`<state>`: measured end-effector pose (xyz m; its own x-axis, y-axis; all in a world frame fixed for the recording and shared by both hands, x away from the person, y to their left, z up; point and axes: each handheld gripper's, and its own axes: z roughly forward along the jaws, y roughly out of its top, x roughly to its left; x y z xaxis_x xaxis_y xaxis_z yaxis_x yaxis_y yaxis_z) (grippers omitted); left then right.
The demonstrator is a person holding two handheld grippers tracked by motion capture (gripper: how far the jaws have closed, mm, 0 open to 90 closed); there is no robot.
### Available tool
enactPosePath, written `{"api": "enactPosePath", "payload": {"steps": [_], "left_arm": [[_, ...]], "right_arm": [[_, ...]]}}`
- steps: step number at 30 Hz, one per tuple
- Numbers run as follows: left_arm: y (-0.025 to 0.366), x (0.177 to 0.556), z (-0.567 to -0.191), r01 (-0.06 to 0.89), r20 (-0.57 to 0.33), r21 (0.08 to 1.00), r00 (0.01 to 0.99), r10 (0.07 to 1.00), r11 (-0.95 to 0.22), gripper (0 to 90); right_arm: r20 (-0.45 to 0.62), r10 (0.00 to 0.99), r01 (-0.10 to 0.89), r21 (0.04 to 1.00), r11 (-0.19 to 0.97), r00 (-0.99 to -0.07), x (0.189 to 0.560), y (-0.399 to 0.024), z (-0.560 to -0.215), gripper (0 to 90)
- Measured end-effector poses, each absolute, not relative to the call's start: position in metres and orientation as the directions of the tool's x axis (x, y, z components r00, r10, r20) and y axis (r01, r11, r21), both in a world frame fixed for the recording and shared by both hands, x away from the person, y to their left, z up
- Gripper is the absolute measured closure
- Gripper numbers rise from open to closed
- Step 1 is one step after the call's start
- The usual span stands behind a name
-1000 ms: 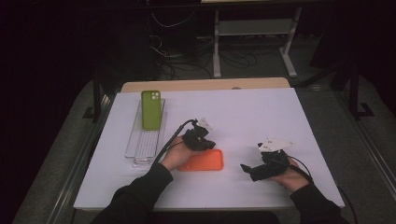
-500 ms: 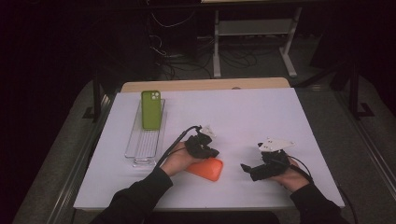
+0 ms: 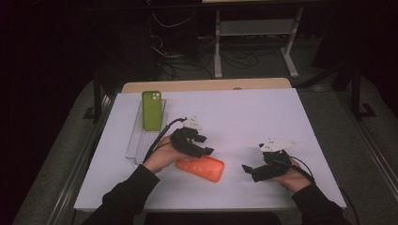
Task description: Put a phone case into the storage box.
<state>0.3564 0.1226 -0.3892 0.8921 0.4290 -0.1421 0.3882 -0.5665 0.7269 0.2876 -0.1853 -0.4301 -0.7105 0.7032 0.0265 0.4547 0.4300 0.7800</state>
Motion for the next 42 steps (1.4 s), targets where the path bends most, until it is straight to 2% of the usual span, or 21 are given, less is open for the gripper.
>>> {"api": "enactPosePath", "payload": {"steps": [6,10,14,28,42], "left_arm": [[0.148,0.351,-0.383,0.377,-0.114,0.733,0.889,0.443,-0.567,18.0],[0.163,0.347,-0.378,0.382,-0.115,0.75,0.879,0.463,-0.539,11.9],[0.179,0.347,-0.373,0.384,-0.115,0.768,0.87,0.479,-0.514,0.8],[0.216,0.355,-0.368,0.405,-0.105,0.781,0.835,0.54,-0.475,0.0],[0.217,0.356,-0.368,0.402,-0.105,0.785,0.836,0.539,-0.471,0.0]], "right_arm": [[0.021,0.694,0.452,0.772,0.446,-0.72,0.289,-0.184,-0.429,0.0],[0.031,0.691,0.462,0.765,0.449,-0.723,0.289,-0.183,-0.427,0.0],[0.036,0.676,0.467,0.749,0.469,-0.736,0.29,-0.182,-0.424,0.0],[0.059,0.614,0.484,0.676,0.556,-0.787,0.297,-0.158,-0.416,0.0],[0.069,0.512,0.437,0.624,0.648,-0.856,0.309,-0.099,-0.412,0.0]]}}
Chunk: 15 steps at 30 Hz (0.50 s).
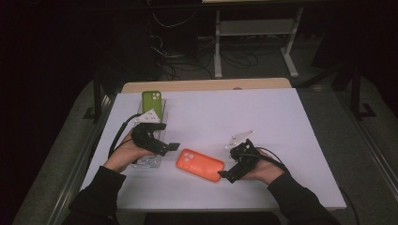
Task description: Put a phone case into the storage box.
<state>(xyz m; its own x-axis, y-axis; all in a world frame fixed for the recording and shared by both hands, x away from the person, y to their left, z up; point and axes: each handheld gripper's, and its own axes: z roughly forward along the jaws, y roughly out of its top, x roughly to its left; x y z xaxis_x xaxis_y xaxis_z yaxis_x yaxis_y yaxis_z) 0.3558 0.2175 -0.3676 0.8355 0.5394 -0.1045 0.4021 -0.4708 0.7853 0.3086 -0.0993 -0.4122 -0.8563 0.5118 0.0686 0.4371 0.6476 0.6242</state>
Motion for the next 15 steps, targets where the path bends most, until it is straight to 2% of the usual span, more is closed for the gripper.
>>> {"api": "enactPosePath", "payload": {"steps": [8,15], "left_arm": [[0.217,0.354,-0.365,0.402,-0.114,0.794,0.836,0.537,-0.457,0.0],[0.215,0.353,-0.365,0.396,-0.114,0.796,0.841,0.529,-0.457,0.0]], "right_arm": [[0.008,0.445,0.365,0.584,0.725,-0.895,0.316,-0.067,-0.417,0.0],[0.005,0.421,0.359,0.532,0.767,-0.907,0.321,-0.045,-0.425,0.0]]}}
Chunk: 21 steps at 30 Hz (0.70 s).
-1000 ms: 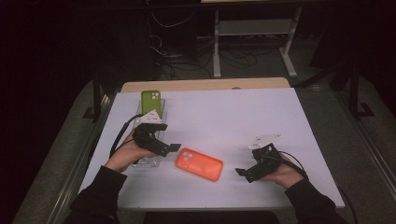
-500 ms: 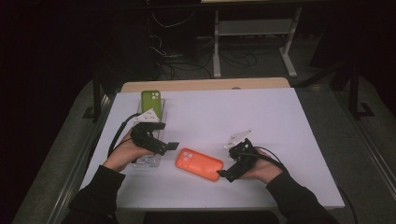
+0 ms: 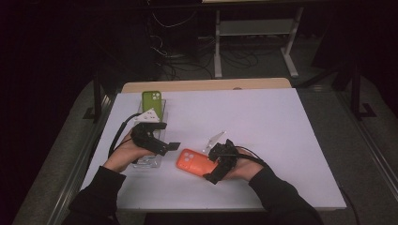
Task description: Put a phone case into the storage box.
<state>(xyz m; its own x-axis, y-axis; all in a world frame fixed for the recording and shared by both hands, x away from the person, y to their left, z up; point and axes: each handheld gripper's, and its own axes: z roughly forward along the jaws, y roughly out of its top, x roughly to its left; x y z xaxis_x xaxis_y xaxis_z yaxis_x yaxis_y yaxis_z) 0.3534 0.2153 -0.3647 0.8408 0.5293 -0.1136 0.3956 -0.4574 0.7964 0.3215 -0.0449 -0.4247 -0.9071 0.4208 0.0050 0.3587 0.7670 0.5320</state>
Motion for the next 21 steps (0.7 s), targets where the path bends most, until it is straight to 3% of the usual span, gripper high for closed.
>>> {"api": "enactPosePath", "payload": {"steps": [21], "left_arm": [[0.213,0.352,-0.365,0.397,-0.119,0.794,0.845,0.522,-0.461,0.0]], "right_arm": [[-0.005,0.387,0.345,0.444,0.827,-0.922,0.322,-0.036,-0.437,6.5]]}}
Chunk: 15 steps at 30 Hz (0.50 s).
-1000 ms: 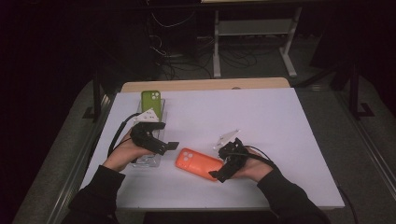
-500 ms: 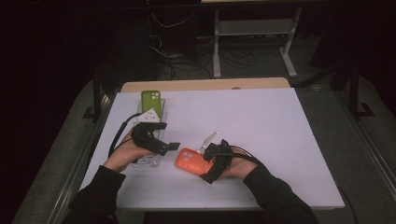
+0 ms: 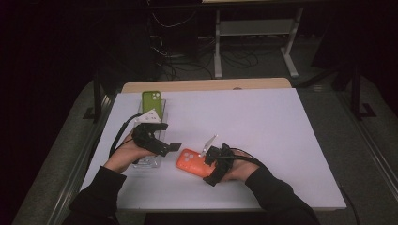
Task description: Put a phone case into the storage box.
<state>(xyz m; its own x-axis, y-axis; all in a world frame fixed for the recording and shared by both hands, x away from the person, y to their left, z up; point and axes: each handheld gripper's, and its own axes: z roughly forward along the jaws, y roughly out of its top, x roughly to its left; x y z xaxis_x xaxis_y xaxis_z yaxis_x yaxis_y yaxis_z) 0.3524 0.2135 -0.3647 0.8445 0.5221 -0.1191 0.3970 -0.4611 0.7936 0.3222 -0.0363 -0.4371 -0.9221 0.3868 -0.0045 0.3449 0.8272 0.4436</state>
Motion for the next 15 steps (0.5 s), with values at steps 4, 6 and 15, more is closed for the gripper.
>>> {"api": "enactPosePath", "payload": {"steps": [4,6,15], "left_arm": [[0.2143,0.3523,-0.3635,0.395,-0.119,0.797,0.844,0.522,-0.456,0.0],[0.215,0.3526,-0.3633,0.394,-0.118,0.797,0.844,0.523,-0.457,0.0],[0.2139,0.3523,-0.3641,0.395,-0.116,0.795,0.845,0.522,-0.461,0.0]], "right_arm": [[-0.008,0.388,0.345,0.441,0.828,-0.922,0.3218,-0.0386,-0.4377,7.8],[-0.009,0.394,0.351,0.436,0.829,-0.919,0.3211,-0.0383,-0.4374,8.3],[-0.002,0.406,0.365,0.435,0.823,-0.914,0.3191,-0.0391,-0.4357,14.9]]}}
